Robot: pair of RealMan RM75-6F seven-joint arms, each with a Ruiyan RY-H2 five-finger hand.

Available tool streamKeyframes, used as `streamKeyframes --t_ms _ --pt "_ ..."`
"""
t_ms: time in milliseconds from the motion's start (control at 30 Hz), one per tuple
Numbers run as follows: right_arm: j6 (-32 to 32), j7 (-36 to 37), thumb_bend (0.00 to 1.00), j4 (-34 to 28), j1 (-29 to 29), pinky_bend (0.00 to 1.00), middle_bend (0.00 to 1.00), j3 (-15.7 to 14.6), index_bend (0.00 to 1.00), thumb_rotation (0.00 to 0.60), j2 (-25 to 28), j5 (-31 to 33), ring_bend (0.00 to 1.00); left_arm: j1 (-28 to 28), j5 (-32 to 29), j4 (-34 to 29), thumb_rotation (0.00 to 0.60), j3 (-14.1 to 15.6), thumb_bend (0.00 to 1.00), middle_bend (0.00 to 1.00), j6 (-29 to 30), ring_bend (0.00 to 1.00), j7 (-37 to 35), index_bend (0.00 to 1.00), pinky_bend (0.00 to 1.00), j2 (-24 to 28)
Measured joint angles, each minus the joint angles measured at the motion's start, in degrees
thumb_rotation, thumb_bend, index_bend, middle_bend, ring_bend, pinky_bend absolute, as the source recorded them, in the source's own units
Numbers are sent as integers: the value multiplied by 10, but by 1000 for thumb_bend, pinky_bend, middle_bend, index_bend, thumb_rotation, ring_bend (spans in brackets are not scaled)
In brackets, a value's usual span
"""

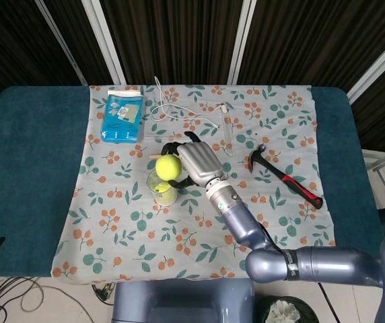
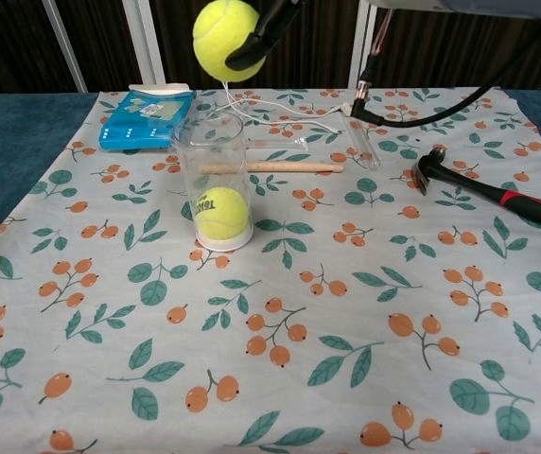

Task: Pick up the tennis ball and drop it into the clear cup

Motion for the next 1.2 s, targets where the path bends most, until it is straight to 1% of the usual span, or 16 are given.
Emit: streamKeyframes --t_ms 200,400,500,667,867,1033,1200 --pt "15 4 468 21 19 65 418 -7 633 600 -42 -9 393 0 -4 1 600 -2 22 0 -2 0 -3 141 0 2" --pt "20 1 469 33 28 21 310 -15 514 600 -56 -3 292 0 -3 0 600 -2 22 0 -1 0 -9 139 0 4" --pt "16 -3 469 36 31 10 274 -18 470 600 -56 8 262 1 -4 0 600 -2 22 0 0 0 -11 134 0 5" --pt "7 -11 466 40 36 0 165 -22 365 600 -53 27 187 3 -4 0 600 -3 22 0 3 0 -15 134 0 7" --pt "1 -35 397 33 45 0 84 -31 257 600 -42 57 123 7 -11 -3 600 -6 22 0 6 0 -23 137 0 13" --pt "-2 -46 392 23 54 0 62 -32 183 600 -30 90 113 7 -11 -3 600 -6 22 0 5 0 -25 138 0 15" --pt "18 -51 391 14 56 0 61 -31 177 600 -16 106 113 8 -11 -4 600 -6 22 0 7 0 -25 138 0 15"
